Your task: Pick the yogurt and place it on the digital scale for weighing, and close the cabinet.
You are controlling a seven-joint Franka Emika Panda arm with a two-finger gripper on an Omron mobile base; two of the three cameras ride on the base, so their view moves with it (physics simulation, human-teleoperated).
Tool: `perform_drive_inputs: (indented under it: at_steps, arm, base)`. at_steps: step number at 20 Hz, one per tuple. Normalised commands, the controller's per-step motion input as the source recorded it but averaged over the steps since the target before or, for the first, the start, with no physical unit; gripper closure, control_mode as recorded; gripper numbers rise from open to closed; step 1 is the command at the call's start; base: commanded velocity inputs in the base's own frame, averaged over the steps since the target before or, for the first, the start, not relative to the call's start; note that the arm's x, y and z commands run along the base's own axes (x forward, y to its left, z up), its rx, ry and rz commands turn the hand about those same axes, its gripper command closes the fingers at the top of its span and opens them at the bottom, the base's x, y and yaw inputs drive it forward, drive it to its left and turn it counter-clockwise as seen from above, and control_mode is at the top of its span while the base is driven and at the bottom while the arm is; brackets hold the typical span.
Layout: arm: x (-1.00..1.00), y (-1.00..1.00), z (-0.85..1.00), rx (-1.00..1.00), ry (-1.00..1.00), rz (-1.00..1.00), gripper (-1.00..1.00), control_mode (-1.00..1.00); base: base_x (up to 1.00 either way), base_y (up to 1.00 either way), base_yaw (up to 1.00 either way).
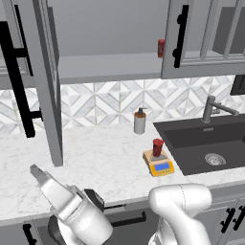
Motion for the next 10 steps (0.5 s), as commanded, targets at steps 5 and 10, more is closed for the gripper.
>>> perform_drive_inputs:
  at_steps: [5, 10]
  arm:
    - [-0.34, 1.00, 0.14, 0.02, 0.37, -0.39, -1.00, -1.00]
    - [-0.36, 0.74, 0.01, 0.04, 0.58, -0.28, -1.00, -1.00]
  base:
    - [0.00, 0.00, 0.00]
    - [0.00, 0.00, 0.00]
